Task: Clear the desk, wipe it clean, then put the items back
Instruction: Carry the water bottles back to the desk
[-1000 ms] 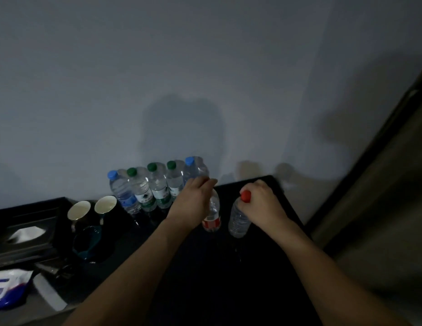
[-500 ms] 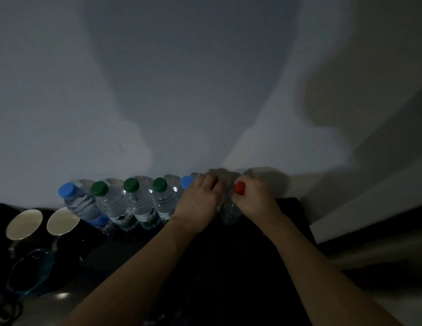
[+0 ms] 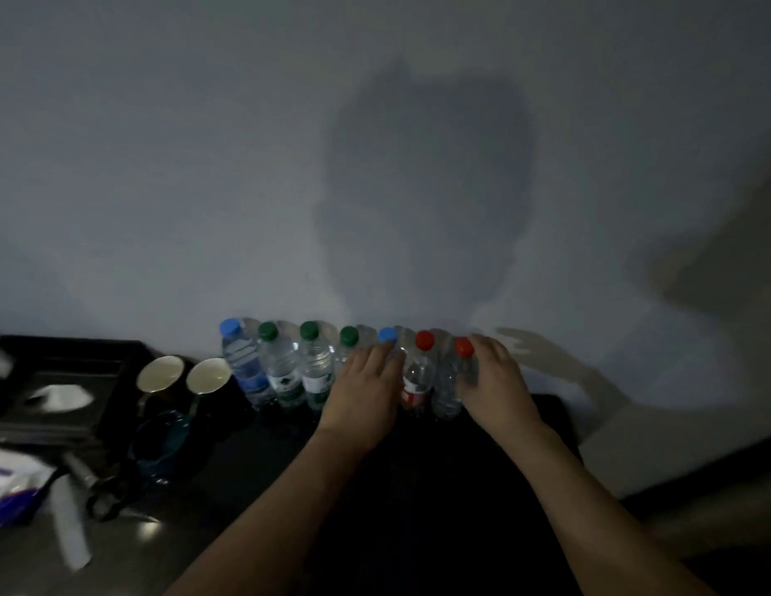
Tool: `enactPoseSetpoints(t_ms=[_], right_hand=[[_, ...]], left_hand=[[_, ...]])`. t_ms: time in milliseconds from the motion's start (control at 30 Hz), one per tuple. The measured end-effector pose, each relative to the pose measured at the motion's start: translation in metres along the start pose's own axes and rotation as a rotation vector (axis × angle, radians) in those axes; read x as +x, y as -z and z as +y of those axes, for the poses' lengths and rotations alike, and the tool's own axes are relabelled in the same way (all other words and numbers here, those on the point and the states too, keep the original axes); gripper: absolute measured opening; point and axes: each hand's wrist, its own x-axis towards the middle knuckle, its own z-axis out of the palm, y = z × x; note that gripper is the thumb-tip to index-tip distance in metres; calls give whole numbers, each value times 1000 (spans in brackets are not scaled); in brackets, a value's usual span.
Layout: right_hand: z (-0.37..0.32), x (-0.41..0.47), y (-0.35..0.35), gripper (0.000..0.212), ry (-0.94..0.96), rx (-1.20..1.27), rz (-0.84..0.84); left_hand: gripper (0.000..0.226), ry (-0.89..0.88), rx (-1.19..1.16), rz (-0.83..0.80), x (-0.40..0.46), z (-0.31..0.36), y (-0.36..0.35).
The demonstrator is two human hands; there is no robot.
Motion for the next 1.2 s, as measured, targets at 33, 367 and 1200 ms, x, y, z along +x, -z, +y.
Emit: enactPoseSetpoints(t_ms=[33,367,1200], right_hand=[[-11,-17,5,53,27,0,2],[-189,-186,-26,56,537,106,-169],[-684,-623,-307,56,1156,215,-829]], left_hand=[[50,35,5,14,-18,1,14],[47,413,292,204,-243,-16,160],[34,1356,652,490,-891,-200,427]])
